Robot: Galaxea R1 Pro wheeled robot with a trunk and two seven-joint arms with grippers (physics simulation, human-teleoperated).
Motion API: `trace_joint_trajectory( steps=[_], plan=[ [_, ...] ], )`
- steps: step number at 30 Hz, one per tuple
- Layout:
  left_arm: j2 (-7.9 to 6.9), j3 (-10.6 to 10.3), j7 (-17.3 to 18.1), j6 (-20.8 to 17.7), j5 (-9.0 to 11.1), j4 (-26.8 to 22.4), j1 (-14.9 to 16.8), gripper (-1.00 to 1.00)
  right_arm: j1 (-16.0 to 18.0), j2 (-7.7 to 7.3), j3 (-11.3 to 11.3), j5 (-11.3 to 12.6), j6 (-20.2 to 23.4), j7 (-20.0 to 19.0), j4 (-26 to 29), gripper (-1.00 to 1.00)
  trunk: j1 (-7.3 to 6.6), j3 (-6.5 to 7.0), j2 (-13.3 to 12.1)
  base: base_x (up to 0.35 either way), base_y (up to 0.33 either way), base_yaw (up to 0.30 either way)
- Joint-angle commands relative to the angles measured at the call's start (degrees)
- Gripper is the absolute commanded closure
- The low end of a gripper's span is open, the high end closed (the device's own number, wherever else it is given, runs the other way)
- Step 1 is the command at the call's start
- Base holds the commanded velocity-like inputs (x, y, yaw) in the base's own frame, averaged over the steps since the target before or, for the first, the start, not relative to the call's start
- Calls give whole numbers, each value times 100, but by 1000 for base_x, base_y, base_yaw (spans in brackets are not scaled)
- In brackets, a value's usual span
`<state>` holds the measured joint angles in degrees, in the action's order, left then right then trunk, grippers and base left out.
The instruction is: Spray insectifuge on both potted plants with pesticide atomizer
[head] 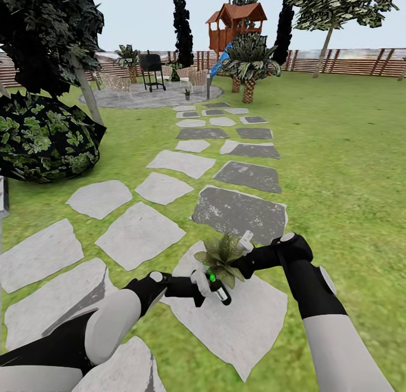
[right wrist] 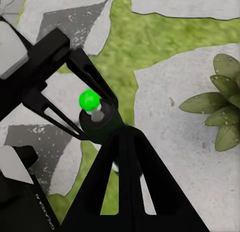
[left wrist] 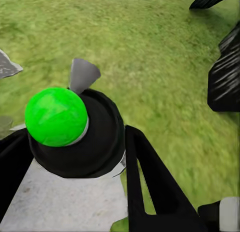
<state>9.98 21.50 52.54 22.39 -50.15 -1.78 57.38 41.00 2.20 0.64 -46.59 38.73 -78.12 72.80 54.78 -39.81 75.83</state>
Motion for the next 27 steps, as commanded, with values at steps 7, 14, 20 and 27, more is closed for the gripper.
trace_joint_trajectory(
  steps=[7, 14, 20, 27],
  plan=[
    [1, 56, 85, -7, -57, -23, 1, 100, 4, 24, -2, -41, -4, -36, -27, 100, 0, -5, 3, 0, 0, 0],
    [1, 54, 72, -31, -61, -18, 1, 100, 4, 26, -27, -37, -1, -30, -40, 100, 0, -5, 3, 0, 0, 0],
    [1, 56, 80, -28, -65, -8, 1, 100, 4, 40, -39, -31, 2, -22, -46, 100, 0, -5, 3, 0, 0, 0],
    [1, 64, 84, -24, -67, 43, 1, 100, 4, 152, -46, 918, -5, -17, -55, 100, 0, -5, 3, 0, 0, 0]
  ],
)
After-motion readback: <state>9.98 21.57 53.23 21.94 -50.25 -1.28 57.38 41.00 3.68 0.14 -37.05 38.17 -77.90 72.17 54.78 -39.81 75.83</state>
